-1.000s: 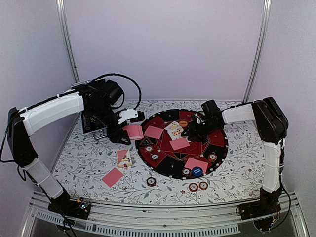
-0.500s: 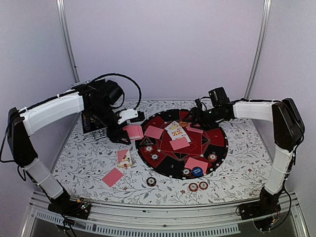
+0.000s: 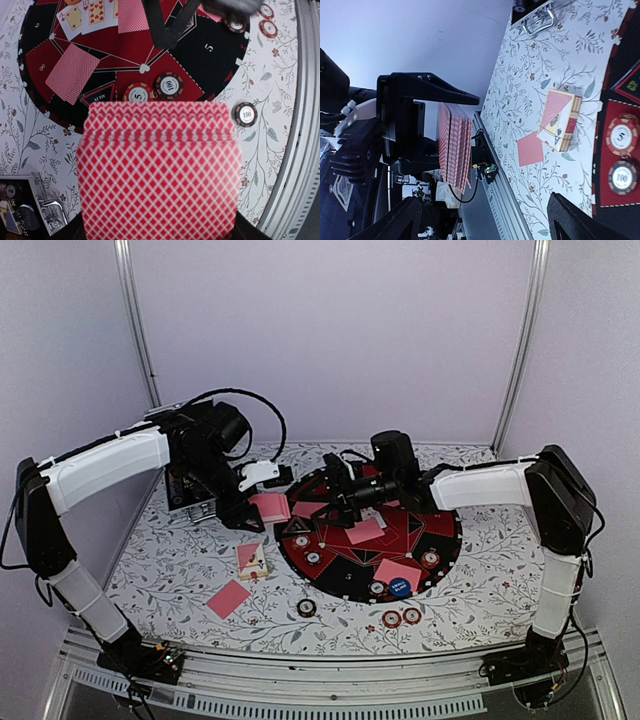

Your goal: Distribute texas hold em gaming equipment

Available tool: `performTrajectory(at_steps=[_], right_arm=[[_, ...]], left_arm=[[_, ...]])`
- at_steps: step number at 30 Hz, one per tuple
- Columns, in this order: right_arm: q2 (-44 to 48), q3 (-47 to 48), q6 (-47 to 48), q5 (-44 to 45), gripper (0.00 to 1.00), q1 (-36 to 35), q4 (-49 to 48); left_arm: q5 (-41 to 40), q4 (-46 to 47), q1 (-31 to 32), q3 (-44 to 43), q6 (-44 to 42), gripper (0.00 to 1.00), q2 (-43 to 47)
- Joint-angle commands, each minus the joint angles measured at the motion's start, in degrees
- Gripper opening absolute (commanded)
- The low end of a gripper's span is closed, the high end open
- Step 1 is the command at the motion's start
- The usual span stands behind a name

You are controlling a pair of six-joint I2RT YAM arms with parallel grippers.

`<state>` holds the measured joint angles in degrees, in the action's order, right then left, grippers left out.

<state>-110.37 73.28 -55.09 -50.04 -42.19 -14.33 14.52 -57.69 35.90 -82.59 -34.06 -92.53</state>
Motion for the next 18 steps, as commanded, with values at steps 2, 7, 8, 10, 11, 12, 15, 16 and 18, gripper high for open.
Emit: performTrajectory(at_steps=[2, 7, 8, 10, 11, 12, 15, 16, 18], right_arm=[[-5.32, 4.91, -6.65, -1.59, 0.92, -2.74, -6.63], [-9.28, 8.53, -9.09, -1.2, 0.93, -4.15, -8.03], [-9.85, 9.08, -9.78, -1.16, 0.93, -4.43, -8.91], [-11.07, 10.4, -10.84, -0.98, 0.94, -5.01, -9.89], [-11.65, 11.37, -11.31, -0.95, 0.94, -5.28, -10.31], [-12.16, 12.05, -11.48, -0.94, 0.93, -5.6, -10.63], [-14.16, 13.91, -12.76, -1.02, 0.93, -6.33, -11.37], [-14.93, 14.52, -13.24, -1.1, 0.93, -6.59, -11.62], [-16.11, 15.71, -14.05, -1.35, 0.92, -7.11, -12.41]], left_arm=[[0.73, 1.7, -0.48, -1.7, -0.04, 0.0, 0.6], [0.9, 1.84, -0.48, -1.79, -0.04, 0.0, 0.55], [1.01, 1.88, -0.48, -1.79, 0.01, 0.0, 0.52], [1.03, 1.89, -0.48, -1.79, 0.07, 0.0, 0.47], [1.05, 1.93, -0.48, -1.78, 0.05, 0.0, 0.44], [1.07, 1.88, -0.48, -1.79, 0.06, 0.0, 0.42], [1.1, 1.96, -0.46, -1.98, 0.11, 0.0, 0.31], [1.14, 1.95, -0.43, -2.17, 0.06, 0.0, 0.25], [1.18, 1.94, -0.41, -2.23, 0.05, 0.0, 0.12]])
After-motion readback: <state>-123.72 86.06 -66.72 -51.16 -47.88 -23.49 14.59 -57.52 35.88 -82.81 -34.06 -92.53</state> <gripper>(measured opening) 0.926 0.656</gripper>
